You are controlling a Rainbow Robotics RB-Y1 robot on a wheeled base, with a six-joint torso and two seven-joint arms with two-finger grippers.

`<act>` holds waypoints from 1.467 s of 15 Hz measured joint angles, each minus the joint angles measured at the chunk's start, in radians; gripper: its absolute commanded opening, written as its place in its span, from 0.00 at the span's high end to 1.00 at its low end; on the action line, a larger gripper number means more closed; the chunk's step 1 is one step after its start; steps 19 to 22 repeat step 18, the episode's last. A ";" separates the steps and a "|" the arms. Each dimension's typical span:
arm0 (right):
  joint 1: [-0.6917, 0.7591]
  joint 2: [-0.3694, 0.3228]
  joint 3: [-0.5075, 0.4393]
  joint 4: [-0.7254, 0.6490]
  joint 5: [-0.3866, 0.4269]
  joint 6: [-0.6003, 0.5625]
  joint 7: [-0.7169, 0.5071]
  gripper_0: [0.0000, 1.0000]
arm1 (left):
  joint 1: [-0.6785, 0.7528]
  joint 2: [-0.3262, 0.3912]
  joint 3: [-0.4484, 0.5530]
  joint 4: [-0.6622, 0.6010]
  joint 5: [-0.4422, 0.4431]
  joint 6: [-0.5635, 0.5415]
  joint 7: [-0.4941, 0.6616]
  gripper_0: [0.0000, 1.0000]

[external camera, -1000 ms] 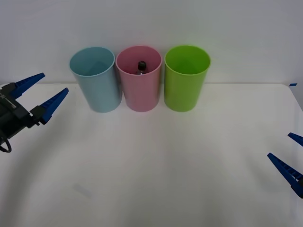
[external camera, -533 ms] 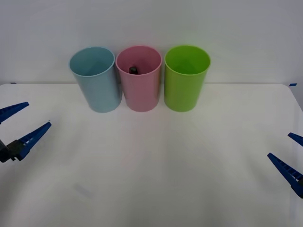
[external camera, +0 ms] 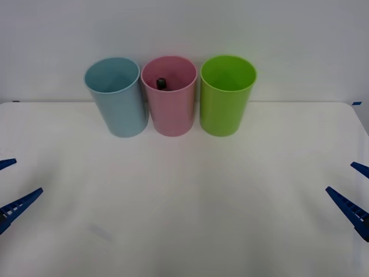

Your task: Grasp the object on the table and drop it into the matching bin: aluminum can to the light blue bin, PET bottle to the pink bin.

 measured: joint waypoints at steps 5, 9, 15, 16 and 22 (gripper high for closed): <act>0.000 0.000 0.000 0.000 0.000 0.000 0.000 0.00 | 0.102 0.005 0.027 0.002 0.001 -0.007 -0.028 0.00; 0.000 0.000 0.000 0.000 0.000 0.000 0.000 0.00 | 0.164 0.005 0.018 0.008 0.001 -0.008 -0.041 0.00; 0.000 0.000 0.000 0.000 0.000 0.000 0.000 0.00 | 0.177 0.005 -0.011 0.016 0.000 -0.007 -0.041 0.00; 0.000 0.000 0.000 0.000 0.000 0.000 0.000 0.00 | 0.177 0.005 -0.017 0.016 0.000 -0.007 -0.039 0.00; 0.000 0.000 0.000 0.000 0.000 0.000 0.000 0.00 | 0.177 0.005 -0.018 0.016 0.000 -0.007 -0.039 0.00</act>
